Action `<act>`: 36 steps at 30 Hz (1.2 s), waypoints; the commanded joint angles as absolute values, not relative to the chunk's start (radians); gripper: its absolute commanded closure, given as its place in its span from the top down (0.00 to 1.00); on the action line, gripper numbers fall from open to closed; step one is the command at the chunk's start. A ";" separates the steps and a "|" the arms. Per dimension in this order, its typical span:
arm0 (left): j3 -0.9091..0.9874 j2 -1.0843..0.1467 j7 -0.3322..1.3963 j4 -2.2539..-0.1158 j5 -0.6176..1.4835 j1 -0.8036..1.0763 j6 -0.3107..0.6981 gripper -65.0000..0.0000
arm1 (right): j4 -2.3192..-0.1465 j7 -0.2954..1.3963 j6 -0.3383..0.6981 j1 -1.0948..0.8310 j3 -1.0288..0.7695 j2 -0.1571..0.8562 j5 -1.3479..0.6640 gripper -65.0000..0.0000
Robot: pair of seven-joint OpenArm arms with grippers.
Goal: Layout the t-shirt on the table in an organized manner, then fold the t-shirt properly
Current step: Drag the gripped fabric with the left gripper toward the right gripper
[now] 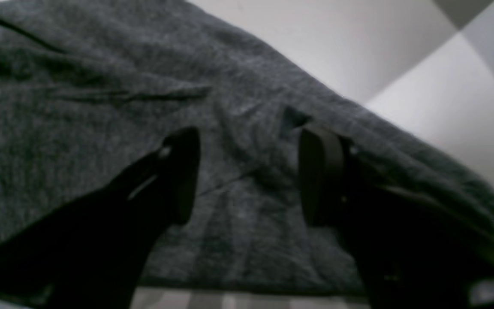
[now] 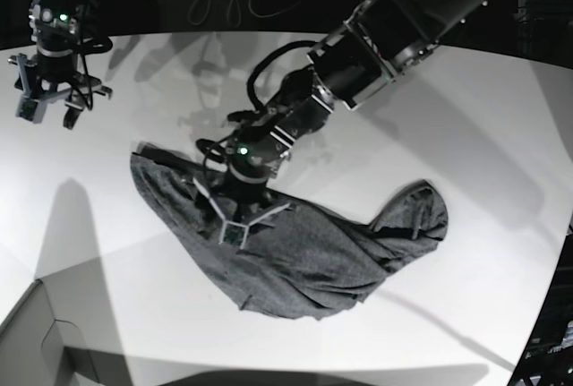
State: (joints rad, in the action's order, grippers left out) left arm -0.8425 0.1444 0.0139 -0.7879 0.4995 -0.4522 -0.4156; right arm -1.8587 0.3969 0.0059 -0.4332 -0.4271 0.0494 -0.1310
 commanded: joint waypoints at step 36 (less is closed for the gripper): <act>-0.840 0.157 -0.067 -0.673 0.493 -0.513 -0.231 0.52 | -1.885 0.372 0.007 -0.447 -0.430 0.058 -0.128 0.55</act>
